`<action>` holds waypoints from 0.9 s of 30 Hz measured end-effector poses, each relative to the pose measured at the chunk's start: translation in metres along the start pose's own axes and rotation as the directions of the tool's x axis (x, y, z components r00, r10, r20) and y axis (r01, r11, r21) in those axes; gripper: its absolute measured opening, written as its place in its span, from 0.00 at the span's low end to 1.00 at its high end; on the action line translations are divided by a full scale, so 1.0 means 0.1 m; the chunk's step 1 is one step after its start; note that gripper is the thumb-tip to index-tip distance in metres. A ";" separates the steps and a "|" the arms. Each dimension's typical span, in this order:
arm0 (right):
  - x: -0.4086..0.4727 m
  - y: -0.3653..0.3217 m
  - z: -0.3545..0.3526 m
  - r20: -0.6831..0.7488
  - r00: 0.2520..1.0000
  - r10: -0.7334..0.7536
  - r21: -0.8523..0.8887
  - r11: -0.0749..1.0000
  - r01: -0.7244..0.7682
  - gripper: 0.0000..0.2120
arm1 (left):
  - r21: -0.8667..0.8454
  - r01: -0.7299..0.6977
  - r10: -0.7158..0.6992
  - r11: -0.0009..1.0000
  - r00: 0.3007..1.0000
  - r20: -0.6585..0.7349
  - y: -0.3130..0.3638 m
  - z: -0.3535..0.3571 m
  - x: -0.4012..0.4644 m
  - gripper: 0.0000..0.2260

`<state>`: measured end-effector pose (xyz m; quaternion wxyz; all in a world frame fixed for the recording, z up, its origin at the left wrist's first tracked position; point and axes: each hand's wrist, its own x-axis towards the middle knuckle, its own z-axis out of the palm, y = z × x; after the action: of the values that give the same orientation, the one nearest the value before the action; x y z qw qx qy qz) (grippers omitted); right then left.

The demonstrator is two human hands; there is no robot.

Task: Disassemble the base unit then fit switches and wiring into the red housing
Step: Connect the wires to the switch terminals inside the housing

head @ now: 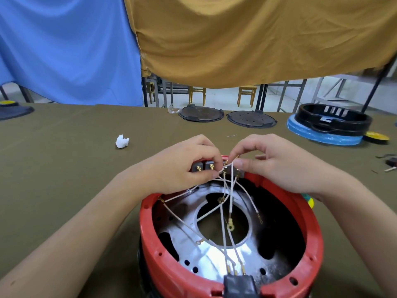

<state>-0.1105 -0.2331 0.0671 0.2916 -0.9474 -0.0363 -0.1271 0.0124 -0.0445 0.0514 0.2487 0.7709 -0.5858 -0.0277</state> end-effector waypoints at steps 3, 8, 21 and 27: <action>0.02 0.03 0.01 -0.018 0.999 0.037 -0.031 0.999 -0.038 0.05 | 0.003 0.000 0.000 1.000 1.000 0.008 0.00 0.00 -0.01 0.04; 0.01 0.03 0.00 -0.034 0.999 0.012 0.036 0.999 -0.010 0.05 | 0.017 0.009 -0.009 1.000 1.000 0.008 0.00 0.00 -0.01 0.03; -0.01 0.01 -0.07 0.045 0.998 -0.042 0.100 0.994 0.038 0.02 | 0.011 -0.004 0.004 1.000 1.000 -0.001 0.00 0.00 0.00 0.15; -0.02 0.01 -0.11 0.081 0.996 -0.039 0.093 0.995 0.031 0.02 | 0.027 -0.003 0.003 1.000 1.000 0.012 -0.01 0.00 0.00 0.13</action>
<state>-0.1149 -0.2399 0.0742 0.3306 -0.9367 -0.0707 -0.0913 0.0131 -0.0445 0.0513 0.2348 0.7731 -0.5887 -0.0242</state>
